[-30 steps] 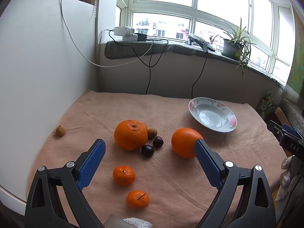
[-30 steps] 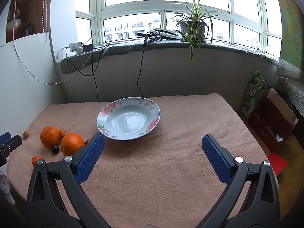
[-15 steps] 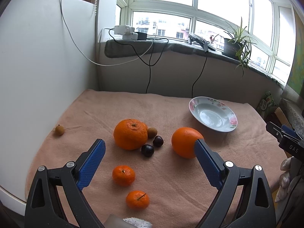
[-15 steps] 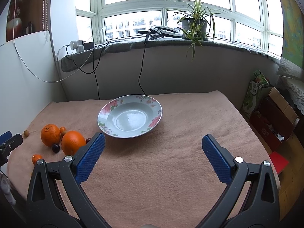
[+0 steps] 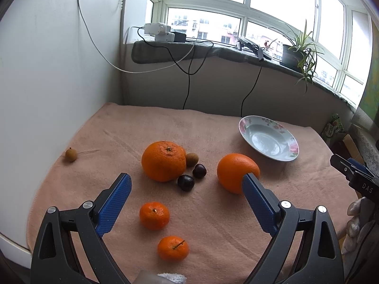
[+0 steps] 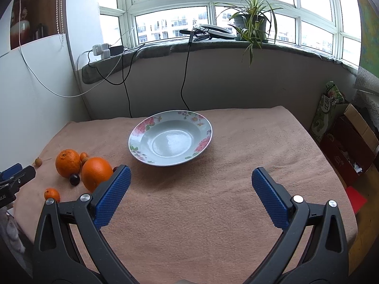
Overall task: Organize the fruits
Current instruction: 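Move the right tool to the large orange and close around it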
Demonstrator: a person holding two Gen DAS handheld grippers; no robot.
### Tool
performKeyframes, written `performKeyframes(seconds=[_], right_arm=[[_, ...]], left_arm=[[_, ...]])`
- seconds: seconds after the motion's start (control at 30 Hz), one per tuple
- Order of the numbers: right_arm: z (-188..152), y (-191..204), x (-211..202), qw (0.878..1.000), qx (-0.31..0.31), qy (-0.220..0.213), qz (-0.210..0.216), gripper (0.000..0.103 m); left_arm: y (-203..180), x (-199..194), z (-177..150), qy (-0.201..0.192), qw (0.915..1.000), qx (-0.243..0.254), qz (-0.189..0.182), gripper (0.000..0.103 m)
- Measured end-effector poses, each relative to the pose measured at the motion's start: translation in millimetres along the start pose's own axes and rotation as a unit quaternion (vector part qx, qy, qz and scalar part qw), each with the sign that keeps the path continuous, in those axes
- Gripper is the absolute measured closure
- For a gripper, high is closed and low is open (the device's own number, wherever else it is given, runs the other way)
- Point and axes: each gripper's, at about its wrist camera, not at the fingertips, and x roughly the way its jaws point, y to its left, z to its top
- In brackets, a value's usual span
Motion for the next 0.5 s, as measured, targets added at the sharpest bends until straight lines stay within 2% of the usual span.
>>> performKeyframes(seconds=[0.27, 0.5], right_arm=[[1, 11, 18, 0.998, 0.002, 0.024, 0.057, 0.000], [-3, 22, 39, 0.992, 0.009, 0.060, 0.108, 0.000]], left_arm=[[5, 14, -3, 0.032, 0.9979, -0.027, -0.050, 0.009], [2, 25, -1, 0.049, 0.9952, -0.025, -0.081, 0.009]])
